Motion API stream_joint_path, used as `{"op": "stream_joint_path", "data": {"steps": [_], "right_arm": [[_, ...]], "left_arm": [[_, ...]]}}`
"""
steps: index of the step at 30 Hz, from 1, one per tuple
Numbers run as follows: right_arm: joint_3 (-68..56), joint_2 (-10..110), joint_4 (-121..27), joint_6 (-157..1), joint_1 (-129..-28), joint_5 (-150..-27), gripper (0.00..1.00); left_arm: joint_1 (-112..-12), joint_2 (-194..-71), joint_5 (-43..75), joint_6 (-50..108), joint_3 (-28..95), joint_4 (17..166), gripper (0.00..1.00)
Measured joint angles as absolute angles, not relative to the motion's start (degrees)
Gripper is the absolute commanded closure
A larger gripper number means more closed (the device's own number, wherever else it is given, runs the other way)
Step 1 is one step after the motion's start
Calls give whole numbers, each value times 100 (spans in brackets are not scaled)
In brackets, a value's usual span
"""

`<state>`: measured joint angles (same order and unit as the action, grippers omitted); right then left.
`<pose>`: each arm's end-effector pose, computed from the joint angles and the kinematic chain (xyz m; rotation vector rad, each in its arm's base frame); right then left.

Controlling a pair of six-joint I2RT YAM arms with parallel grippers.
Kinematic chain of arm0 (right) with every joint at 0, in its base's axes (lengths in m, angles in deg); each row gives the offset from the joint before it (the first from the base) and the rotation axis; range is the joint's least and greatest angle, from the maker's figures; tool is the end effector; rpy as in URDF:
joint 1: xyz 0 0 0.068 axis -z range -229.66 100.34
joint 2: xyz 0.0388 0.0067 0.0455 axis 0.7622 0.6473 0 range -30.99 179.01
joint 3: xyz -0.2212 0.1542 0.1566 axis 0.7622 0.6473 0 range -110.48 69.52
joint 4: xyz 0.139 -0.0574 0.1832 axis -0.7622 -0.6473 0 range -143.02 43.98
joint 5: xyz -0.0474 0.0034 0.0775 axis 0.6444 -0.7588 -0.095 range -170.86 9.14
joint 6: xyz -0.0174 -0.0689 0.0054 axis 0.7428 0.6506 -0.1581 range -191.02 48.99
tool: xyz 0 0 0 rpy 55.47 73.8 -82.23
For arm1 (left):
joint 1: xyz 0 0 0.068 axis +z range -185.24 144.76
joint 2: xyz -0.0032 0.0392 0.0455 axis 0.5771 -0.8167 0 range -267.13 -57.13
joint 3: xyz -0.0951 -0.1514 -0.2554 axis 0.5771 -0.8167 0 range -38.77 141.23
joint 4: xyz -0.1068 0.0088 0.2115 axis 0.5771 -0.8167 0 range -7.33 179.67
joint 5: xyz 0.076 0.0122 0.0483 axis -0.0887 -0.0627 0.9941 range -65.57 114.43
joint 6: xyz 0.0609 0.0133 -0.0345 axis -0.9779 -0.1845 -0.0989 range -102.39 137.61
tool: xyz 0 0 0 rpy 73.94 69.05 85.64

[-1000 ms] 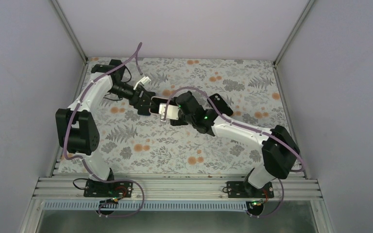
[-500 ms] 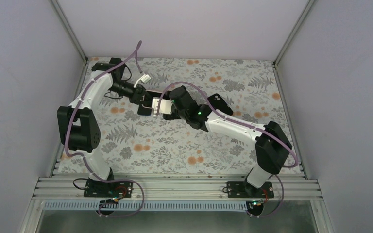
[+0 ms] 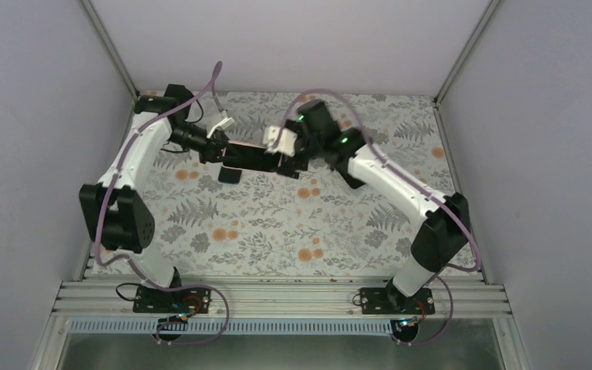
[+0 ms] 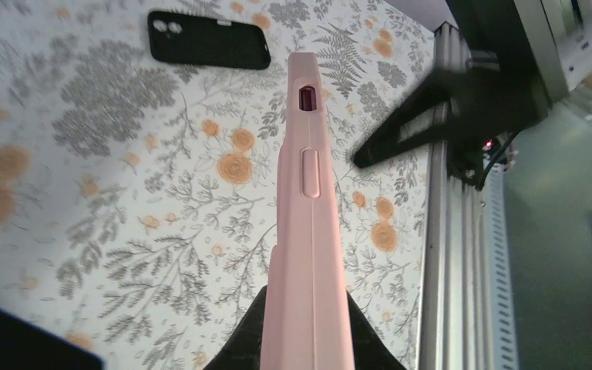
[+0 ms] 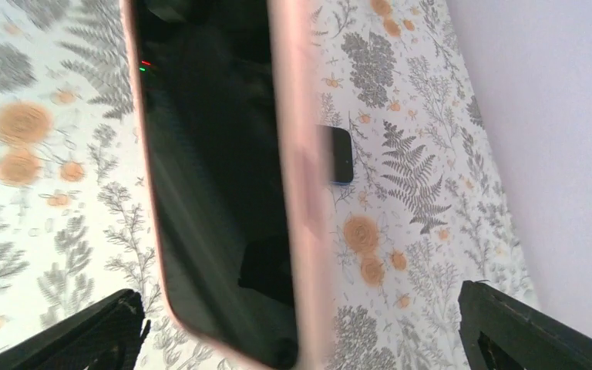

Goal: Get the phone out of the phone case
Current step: Remove the phone case from the phone.

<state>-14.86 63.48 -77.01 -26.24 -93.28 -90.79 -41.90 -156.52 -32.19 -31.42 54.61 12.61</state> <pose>0.2600 0.2617 0.3509 -1.6542 1.5718 0.1877 0.2986 -0.0841 0.3449 1.2048 2.1112 -1.1670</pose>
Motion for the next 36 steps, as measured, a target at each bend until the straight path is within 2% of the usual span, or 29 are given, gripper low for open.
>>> {"op": "stream_joint_path", "data": {"steps": [6, 13, 18, 36], "right_arm": [[-3005, 6600, -9445, -2631, -7916, -11477, 0], [-3394, 7157, -10334, -2674, -7824, -12751, 0], [-3397, 7290, -10518, -2777, -7846, -13116, 1], [-3578, 7594, -10245, -3361, -7586, -13184, 2]], "left_arm": [[-4192, -14699, -3007, -3499, 5461, 1182, 98], [-4212, -14789, -3024, -3595, 5466, 1139, 98], [-4212, -14859, -3046, -3601, 5466, 1139, 98], [-4218, -14658, -3195, -3713, 5466, 1139, 98]]}}
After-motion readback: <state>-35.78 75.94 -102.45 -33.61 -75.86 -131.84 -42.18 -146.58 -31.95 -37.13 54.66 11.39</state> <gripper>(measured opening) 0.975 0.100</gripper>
